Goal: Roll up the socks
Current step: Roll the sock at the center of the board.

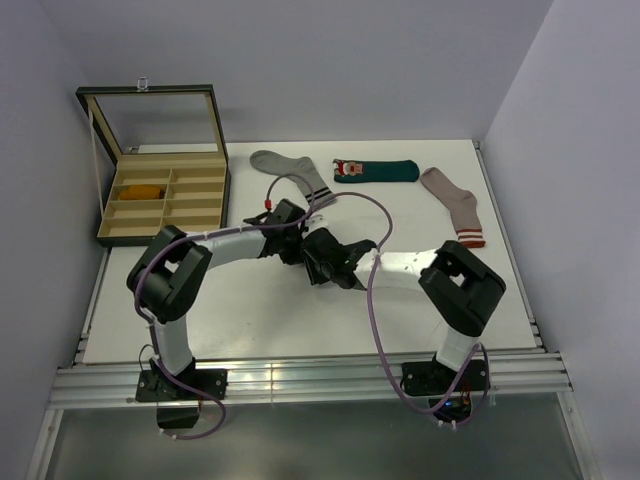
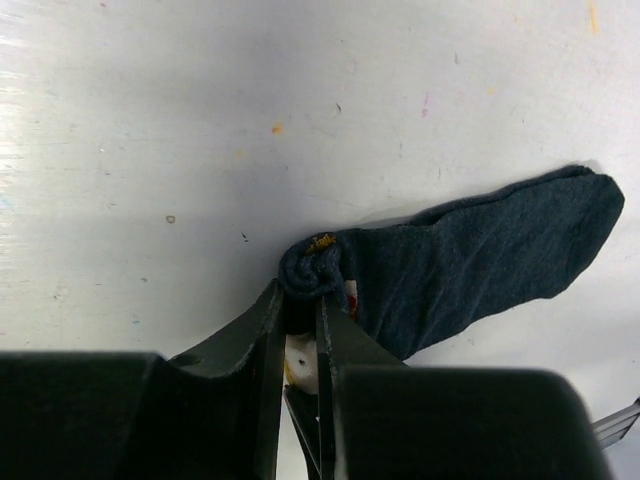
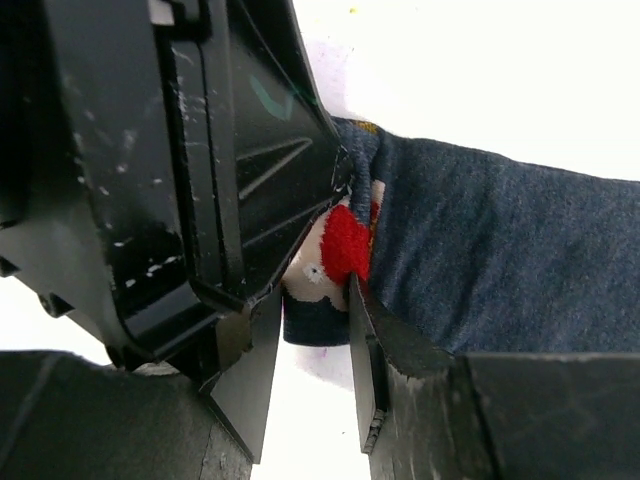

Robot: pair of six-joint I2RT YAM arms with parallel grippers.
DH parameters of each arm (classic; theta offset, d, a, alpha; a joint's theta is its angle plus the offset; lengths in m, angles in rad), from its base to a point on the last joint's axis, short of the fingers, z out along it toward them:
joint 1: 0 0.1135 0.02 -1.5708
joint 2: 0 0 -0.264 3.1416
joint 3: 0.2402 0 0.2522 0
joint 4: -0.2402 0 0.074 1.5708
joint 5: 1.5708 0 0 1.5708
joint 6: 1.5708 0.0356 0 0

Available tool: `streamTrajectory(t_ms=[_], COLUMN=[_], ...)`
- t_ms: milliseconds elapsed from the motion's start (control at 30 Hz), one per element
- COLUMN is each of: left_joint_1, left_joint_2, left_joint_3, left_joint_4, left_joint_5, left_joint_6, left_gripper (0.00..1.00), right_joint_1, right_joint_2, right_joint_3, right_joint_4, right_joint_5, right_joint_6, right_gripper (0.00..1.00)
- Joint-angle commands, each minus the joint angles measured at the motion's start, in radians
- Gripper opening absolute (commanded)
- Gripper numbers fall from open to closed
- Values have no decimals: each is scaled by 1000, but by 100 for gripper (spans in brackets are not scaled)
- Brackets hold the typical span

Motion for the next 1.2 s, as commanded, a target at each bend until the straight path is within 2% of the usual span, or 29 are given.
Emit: streamTrajectory(t_ms=[0,133,167,200,267,300,400,533,633,700,767,900,1000,1167], left_joint_1=[-10,-1,0,4,13,16,40,74,89,92,93,91,79,62], left_joint_2=[-26,-46,-51,-55,-71,-78,-126,-239,-319,-351,-373,-345,-310,-266], left_joint_3=[-45,-77,-88,-93,-102,-107,-134,-198,-286,-326,-373,-409,-409,-387], left_joint_4=[-74,-55,-51,-43,-32,-26,0,54,123,208,274,380,414,431], left_joint_5=[-38,-29,-26,-23,-25,-26,-35,-52,-72,-62,-46,30,70,98], left_joint_6=[8,-19,-30,-35,-50,-56,-82,-127,-160,-163,-154,-127,-111,-85], left_gripper=[3,4,6,7,13,16,23,42,72,79,81,79,74,69], right_joint_1=[9,30,32,34,34,32,15,-63,-158,-225,-264,-338,-387,-440], right_joint_2=[83,101,103,104,101,95,75,38,30,49,79,150,198,257], right_joint_3=[11,34,34,34,28,23,4,-53,-110,-142,-168,-223,-259,-273], right_joint_4=[-156,-171,-169,-166,-157,-151,-128,-36,71,154,217,462,559,597], right_joint_5=[59,58,48,44,18,12,-45,-246,-457,-620,-729,-980,-1039,-1079], right_joint_6=[3,-8,-8,-4,1,4,16,47,84,126,162,316,387,440], right_gripper=[40,31,28,20,12,5,0,0,0,0,0,0,1,3])
